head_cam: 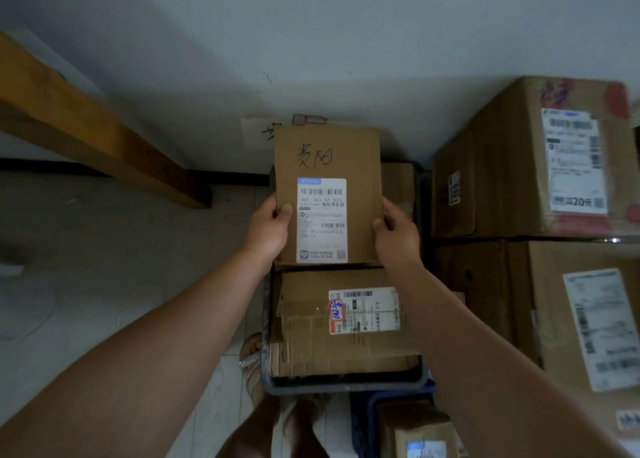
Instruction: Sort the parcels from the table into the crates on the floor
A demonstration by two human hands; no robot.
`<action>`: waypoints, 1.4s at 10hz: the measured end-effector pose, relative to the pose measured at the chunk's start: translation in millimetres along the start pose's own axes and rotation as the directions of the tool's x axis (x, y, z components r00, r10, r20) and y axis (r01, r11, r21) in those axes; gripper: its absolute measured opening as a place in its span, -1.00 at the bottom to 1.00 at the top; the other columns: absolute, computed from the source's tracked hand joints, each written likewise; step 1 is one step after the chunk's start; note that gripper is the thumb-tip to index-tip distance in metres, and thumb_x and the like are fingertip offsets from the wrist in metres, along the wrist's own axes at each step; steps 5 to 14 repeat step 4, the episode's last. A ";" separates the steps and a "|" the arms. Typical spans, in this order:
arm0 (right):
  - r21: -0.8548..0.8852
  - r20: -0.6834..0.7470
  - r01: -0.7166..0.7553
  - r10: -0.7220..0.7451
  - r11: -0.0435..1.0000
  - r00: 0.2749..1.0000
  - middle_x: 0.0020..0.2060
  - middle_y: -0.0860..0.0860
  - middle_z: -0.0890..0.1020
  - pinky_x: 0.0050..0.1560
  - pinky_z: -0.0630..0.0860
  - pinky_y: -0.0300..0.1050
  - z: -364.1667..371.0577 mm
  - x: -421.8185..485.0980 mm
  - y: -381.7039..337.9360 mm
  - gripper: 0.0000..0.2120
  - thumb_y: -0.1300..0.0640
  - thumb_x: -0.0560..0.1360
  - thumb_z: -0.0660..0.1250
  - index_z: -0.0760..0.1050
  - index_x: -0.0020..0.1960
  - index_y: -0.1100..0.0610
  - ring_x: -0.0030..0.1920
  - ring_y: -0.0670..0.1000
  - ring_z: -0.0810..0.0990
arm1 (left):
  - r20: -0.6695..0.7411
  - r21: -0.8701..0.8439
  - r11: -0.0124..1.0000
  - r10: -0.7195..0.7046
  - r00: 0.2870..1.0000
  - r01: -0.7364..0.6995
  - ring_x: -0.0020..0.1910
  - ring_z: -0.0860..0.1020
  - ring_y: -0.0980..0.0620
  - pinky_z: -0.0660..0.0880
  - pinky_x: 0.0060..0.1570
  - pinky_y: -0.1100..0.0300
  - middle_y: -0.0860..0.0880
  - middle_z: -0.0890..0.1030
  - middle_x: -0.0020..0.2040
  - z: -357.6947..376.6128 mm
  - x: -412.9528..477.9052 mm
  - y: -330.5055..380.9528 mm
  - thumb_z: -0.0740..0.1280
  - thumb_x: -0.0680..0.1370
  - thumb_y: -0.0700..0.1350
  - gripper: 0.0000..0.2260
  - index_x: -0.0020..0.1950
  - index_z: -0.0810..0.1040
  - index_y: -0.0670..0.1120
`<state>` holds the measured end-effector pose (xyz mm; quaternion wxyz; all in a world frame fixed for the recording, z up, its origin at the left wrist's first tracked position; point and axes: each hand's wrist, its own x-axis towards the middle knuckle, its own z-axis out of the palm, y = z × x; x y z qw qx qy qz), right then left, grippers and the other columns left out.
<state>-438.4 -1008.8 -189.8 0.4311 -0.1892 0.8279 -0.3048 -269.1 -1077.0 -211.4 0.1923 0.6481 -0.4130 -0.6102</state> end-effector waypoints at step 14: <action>-0.131 0.098 -0.002 0.014 0.991 0.995 0.44 0.04 0.34 0.20 0.34 -0.08 -40.2 -38.0 -19.7 -0.45 0.07 0.60 0.21 0.11 0.53 -0.03 0.39 0.07 0.35 | -0.118 0.170 0.985 -0.005 0.993 0.025 0.24 0.49 -0.06 0.36 0.05 0.21 -0.07 0.50 0.29 -12.9 -44.3 25.2 0.27 0.58 -0.01 -0.60 0.39 0.39 -0.13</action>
